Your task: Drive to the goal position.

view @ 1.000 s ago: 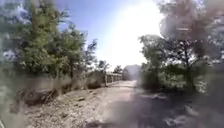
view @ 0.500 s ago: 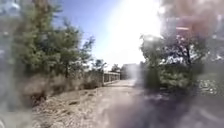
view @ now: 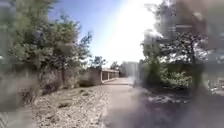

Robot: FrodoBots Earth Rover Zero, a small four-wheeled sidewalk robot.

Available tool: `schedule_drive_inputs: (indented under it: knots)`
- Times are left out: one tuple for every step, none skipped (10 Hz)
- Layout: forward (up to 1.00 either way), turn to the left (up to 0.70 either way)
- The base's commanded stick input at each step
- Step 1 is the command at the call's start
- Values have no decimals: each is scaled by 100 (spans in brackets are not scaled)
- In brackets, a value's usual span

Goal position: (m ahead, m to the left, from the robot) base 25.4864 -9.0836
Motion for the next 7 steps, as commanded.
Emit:
schedule_drive_inputs:
  knots:
    - [70,0]
    - [70,0]
    - [70,0]
    - [70,0]
    - [70,0]
    - [70,0]
    - [70,0]
